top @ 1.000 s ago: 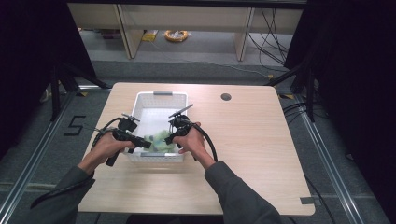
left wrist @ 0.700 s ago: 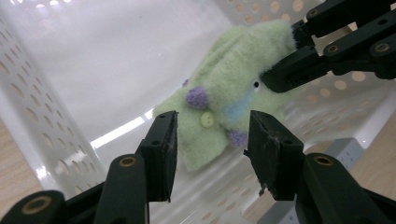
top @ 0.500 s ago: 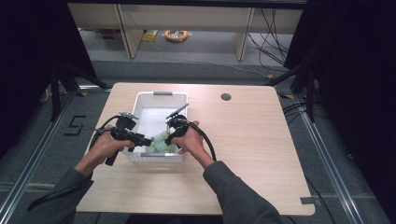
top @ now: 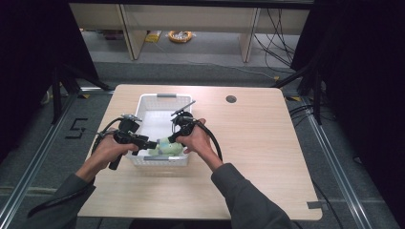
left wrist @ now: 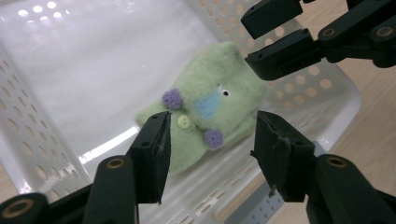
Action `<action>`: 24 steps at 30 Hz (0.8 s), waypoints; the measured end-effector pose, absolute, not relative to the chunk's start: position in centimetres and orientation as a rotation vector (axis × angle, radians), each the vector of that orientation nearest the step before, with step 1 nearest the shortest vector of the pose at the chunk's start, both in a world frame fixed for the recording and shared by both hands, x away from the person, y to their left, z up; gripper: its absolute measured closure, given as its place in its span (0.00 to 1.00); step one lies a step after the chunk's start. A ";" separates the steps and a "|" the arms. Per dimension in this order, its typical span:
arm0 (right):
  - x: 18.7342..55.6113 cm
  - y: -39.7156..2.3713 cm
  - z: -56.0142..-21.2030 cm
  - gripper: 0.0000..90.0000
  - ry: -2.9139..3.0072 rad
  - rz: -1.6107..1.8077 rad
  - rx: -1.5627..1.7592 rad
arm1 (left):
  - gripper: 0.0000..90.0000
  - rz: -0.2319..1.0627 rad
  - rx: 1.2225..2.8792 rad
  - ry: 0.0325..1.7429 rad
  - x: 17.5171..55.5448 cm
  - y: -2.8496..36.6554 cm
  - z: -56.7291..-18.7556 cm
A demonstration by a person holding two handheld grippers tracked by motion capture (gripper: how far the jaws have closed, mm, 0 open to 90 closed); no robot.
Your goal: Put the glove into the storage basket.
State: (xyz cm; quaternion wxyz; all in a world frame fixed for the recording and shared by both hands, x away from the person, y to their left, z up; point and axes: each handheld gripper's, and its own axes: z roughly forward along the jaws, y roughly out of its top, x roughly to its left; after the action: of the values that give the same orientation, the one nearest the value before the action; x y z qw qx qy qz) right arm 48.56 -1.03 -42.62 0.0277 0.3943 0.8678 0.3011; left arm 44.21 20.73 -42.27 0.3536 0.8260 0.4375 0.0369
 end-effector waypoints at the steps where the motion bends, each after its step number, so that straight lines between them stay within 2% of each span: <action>1: 48.5 -1.2 -42.5 0.55 2.676 0.948 1.208 | 0.49 0.103 2.133 1.127 44.1 20.7 -42.2; 8: 47.9 -2.1 -41.4 0.50 2.661 0.994 1.173 | 0.40 0.093 2.070 1.140 43.3 20.5 -42.0; 14: 47.0 -3.5 -40.5 0.45 2.639 1.051 1.150 | 0.36 0.096 1.997 1.138 42.3 20.4 -41.5; 24: 45.7 -4.9 -39.5 0.39 2.605 1.138 1.138 | 0.32 0.092 2.003 1.101 40.9 20.1 -41.2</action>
State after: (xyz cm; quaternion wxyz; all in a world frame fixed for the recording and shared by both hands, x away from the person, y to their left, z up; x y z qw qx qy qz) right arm 45.65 -4.86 -39.53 0.0398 0.3712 0.8501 0.3713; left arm 40.95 20.05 -41.18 0.4142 0.7969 0.4382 0.0367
